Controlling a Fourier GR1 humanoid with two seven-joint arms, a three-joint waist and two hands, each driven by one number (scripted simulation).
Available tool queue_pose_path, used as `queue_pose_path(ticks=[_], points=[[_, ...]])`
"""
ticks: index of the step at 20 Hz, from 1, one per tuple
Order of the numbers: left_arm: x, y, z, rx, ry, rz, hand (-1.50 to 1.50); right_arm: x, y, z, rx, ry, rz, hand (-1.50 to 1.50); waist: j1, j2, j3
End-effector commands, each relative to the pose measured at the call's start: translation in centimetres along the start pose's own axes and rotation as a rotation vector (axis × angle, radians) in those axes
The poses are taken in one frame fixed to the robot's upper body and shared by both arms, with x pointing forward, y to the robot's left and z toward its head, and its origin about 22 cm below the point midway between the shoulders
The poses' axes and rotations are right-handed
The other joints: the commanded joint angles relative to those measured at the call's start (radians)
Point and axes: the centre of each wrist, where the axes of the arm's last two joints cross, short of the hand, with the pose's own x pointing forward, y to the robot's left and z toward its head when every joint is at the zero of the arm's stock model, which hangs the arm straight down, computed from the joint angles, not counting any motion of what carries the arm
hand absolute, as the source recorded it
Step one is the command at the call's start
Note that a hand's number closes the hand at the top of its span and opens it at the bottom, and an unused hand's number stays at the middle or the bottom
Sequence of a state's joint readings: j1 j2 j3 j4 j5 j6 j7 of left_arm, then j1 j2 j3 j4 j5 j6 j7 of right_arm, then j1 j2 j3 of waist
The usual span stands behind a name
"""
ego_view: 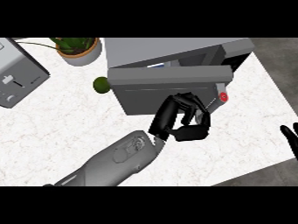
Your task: Pick up the milk, place it into the microwave and close the microwave
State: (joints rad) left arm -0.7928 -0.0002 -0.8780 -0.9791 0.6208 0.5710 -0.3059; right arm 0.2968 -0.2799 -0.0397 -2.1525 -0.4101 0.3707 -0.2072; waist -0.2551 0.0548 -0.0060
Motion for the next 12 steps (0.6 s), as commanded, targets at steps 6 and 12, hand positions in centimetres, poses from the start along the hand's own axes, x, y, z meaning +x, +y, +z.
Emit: queue_pose_path(ticks=[6,12], points=[[1.4,1.9,-3.0,0.123,-0.067,0.085,1.5,1.3,0.1,-0.9,0.035,-0.013,-0.03,-1.5,-0.044,0.021,-0.002],[1.6,2.7,-4.2,0.154,-0.081,0.1,1.5,2.0,-0.1,-1.4,0.072,-0.038,-0.032,-1.5,-0.071,0.027,0.002]])
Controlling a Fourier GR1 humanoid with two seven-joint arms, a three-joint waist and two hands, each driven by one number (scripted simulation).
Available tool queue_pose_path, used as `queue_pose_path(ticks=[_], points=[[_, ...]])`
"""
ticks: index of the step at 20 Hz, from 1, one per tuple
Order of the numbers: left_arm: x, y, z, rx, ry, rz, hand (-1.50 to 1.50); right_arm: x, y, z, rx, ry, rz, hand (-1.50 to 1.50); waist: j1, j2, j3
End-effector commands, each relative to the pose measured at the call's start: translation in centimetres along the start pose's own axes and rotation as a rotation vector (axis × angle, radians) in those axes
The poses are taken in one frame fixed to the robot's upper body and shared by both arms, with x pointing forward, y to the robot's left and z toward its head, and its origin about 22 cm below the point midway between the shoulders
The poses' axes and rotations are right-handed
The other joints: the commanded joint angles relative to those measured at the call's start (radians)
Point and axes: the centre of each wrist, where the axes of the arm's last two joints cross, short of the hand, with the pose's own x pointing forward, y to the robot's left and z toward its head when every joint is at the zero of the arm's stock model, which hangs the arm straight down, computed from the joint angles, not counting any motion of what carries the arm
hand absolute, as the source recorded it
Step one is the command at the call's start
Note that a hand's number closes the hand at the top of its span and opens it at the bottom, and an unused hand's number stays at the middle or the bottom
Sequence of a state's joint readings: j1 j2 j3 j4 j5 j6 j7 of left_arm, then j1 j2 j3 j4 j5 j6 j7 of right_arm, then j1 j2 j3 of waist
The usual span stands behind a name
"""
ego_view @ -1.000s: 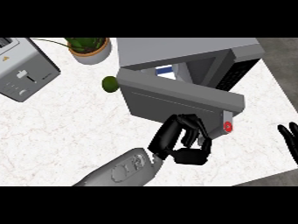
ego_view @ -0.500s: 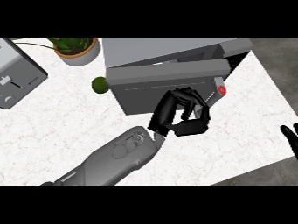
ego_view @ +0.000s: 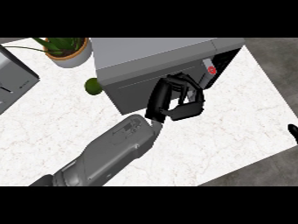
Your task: Pick up the milk, place it into the microwave and close the microwave
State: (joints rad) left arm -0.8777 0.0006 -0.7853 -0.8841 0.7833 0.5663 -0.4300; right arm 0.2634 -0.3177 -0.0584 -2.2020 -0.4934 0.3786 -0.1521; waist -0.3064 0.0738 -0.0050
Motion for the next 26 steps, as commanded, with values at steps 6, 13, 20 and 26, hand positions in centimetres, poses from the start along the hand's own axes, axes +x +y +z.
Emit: queue_pose_path(ticks=[6,13,20,26], points=[[0.4,0.8,-1.8,0.043,-0.039,0.017,1.5,1.3,-0.4,-1.0,0.041,-0.022,0.004,-1.5,-0.021,0.014,0.001],[0.1,0.9,-1.8,0.05,-0.06,0.023,1.5,1.7,-0.5,-1.3,0.04,-0.024,-0.007,-1.5,-0.03,0.015,0.002],[-0.2,1.0,-1.7,0.061,-0.073,0.04,1.5,2.3,-0.9,-1.7,0.038,-0.036,-0.014,-1.5,-0.028,0.016,0.003],[-0.4,1.2,-1.8,0.069,-0.099,0.045,1.5,2.8,-1.4,-1.9,0.05,-0.023,0.006,-1.5,-0.031,0.02,0.003]])
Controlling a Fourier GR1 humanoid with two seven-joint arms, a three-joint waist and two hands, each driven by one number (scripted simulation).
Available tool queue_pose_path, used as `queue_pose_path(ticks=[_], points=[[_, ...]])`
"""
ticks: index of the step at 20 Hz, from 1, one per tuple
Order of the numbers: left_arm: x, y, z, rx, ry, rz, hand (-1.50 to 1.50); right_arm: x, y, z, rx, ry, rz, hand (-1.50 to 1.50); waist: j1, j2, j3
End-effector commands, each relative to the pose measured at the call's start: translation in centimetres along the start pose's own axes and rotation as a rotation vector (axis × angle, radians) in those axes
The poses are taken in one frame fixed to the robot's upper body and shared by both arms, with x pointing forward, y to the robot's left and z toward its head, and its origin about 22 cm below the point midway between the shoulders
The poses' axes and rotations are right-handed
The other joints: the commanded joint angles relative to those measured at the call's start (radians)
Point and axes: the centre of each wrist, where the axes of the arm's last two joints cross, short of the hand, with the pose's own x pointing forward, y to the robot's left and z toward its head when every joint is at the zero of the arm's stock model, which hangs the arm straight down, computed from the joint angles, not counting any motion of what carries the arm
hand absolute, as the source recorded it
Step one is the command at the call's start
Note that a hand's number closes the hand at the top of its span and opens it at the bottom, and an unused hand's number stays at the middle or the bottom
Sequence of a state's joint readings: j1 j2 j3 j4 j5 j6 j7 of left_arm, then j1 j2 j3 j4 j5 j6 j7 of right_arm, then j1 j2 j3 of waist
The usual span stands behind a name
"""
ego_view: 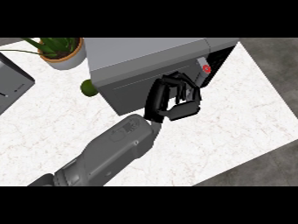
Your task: Pick up the milk, place it into the microwave and close the microwave
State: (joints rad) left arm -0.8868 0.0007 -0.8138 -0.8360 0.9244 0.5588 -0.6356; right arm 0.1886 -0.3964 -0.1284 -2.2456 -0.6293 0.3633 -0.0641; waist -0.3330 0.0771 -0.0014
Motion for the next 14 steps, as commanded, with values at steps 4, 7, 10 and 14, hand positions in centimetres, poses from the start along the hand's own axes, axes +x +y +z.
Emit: queue_pose_path(ticks=[4,7,10,14], points=[[0.38,0.62,-2.03,0.022,0.009,-0.016,1.5,0.45,-0.38,-0.4,0.002,0.0,-0.007,-1.5,-0.013,0.019,0.0],[0.42,0.61,-2.18,0.024,0.012,-0.011,1.5,0.63,-0.42,-0.49,0.005,0.007,-0.013,-1.5,-0.01,0.017,0.0],[0.15,0.69,-1.96,0.029,0.001,-0.023,1.5,0.96,-0.86,-0.71,0.011,0.001,-0.007,-1.5,-0.014,0.021,0.001],[0.28,0.61,-2.13,0.025,-0.003,-0.005,1.5,1.28,-0.47,-1.14,0.073,-0.01,-0.036,-1.5,-0.011,0.016,0.001]])
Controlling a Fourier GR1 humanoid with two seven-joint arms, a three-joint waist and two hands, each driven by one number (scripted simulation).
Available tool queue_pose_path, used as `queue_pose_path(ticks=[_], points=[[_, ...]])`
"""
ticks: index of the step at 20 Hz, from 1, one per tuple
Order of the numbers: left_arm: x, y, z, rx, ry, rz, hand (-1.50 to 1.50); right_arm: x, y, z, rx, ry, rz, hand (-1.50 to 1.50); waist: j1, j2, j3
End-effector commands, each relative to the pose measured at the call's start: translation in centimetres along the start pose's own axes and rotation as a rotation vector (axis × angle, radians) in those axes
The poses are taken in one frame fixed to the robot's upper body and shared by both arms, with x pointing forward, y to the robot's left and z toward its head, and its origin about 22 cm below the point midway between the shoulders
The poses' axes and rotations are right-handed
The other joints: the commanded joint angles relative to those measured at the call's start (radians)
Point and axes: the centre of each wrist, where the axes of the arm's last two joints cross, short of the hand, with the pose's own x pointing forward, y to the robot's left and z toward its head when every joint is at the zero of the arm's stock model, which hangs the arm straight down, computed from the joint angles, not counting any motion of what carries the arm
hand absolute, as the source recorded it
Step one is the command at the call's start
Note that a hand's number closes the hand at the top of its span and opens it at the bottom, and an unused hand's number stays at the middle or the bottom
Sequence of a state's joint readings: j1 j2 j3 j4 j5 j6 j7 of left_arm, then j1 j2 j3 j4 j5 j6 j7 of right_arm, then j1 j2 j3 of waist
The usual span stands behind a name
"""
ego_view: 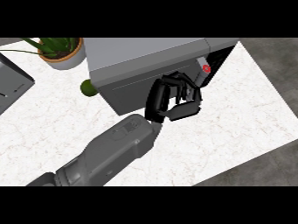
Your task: Pick up the milk, place it into the microwave and close the microwave
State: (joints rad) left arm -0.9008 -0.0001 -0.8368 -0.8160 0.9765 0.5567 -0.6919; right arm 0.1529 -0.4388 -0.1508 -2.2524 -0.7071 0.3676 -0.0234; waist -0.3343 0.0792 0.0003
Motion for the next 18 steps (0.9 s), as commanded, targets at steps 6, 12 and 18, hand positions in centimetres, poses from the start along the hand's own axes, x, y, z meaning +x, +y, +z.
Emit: queue_pose_path(ticks=[6,12,18], points=[[0.4,0.7,-2.3,0.022,0.018,-0.016,1.5,0.3,0.0,-0.5,0.074,0.007,-0.047,-1.5,-0.008,0.016,0.001],[0.4,0.7,-2.3,0.028,0.019,-0.011,1.5,0.5,-0.3,-0.6,0.089,0.014,-0.064,-1.5,-0.011,0.017,0.001],[0.0,0.8,-1.9,0.035,0.008,-0.016,1.5,1.2,-0.8,-1.0,0.1,0.007,-0.045,-1.5,-0.02,0.02,-0.001]])
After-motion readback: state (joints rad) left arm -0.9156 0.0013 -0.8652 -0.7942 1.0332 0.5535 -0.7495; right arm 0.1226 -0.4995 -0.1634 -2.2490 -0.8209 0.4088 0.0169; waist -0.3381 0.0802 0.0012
